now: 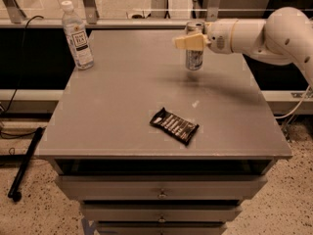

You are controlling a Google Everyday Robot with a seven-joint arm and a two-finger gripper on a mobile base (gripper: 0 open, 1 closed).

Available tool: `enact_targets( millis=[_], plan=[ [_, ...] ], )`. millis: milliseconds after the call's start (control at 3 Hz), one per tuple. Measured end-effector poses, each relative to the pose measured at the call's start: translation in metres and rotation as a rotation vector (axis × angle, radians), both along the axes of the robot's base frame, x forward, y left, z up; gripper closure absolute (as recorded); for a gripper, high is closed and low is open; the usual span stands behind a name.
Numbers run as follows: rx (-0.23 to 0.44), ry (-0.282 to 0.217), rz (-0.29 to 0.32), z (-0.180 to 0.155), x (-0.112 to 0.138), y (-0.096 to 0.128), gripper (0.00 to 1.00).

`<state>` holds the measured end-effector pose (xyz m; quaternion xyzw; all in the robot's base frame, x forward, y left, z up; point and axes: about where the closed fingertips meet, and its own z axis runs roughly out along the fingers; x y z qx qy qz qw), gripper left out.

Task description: Move redbull can near rxbar chocolate

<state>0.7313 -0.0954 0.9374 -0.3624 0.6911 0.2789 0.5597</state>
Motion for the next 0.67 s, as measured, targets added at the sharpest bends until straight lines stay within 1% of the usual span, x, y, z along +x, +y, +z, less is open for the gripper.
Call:
enact_targets(
  millis=[333, 667],
  plan=[
    [0.059, -0.01, 0.041, 0.003, -0.062, 0.004, 1.0],
    [0.084, 0.004, 0.061, -0.003, -0.095, 0.005, 1.0]
  ],
)
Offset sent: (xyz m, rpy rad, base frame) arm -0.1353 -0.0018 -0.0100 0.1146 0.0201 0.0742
